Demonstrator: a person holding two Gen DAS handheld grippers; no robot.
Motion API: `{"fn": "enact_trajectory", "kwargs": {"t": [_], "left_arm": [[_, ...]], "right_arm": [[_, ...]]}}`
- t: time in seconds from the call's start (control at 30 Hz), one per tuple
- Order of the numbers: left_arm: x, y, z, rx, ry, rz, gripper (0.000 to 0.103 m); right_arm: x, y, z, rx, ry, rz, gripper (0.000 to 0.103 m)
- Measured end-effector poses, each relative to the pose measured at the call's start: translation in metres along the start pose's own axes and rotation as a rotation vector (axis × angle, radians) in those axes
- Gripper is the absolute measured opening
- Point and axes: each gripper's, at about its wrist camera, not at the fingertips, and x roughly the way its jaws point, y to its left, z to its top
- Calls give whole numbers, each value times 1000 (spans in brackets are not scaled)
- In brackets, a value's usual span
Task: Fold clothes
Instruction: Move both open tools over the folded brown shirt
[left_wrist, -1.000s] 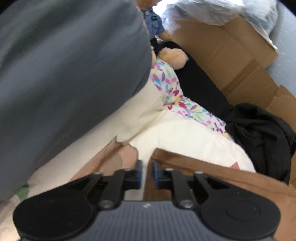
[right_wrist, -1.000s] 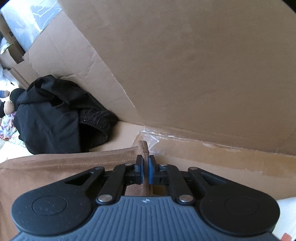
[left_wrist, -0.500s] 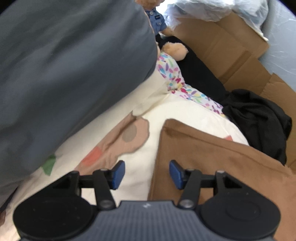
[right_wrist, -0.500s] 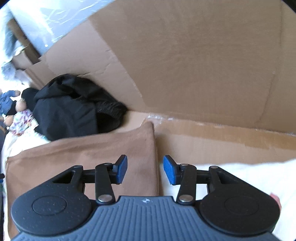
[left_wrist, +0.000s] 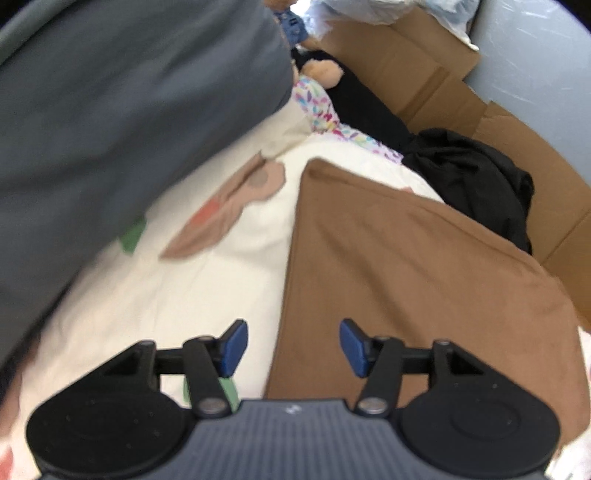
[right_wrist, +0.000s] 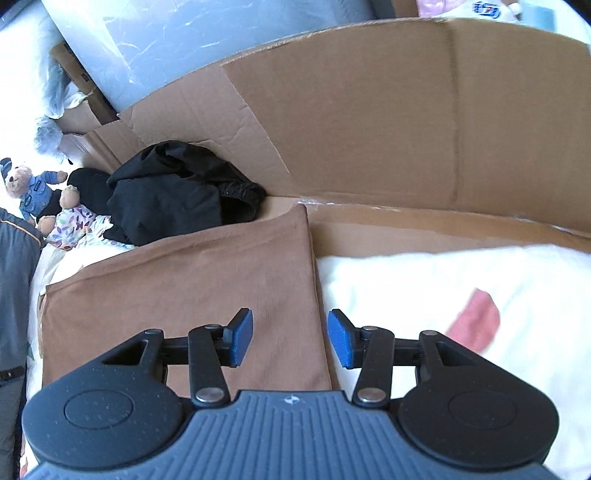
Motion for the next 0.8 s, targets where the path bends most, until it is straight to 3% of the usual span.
{"fn": "enact_trajectory", "kwargs": {"t": [0.13, 0.43, 0.8], "left_arm": [[-19, 11, -26, -41, 7, 4, 58], [-47, 27, -47, -92, 23, -4, 58], [-30, 49, -85, -182, 46, 1, 58]], "right_arm": [[-22, -6, -20, 31, -8, 12, 59], [-50, -23, -60, 106, -38, -21, 59], [-39, -34, -99, 200, -42, -6, 59]]}}
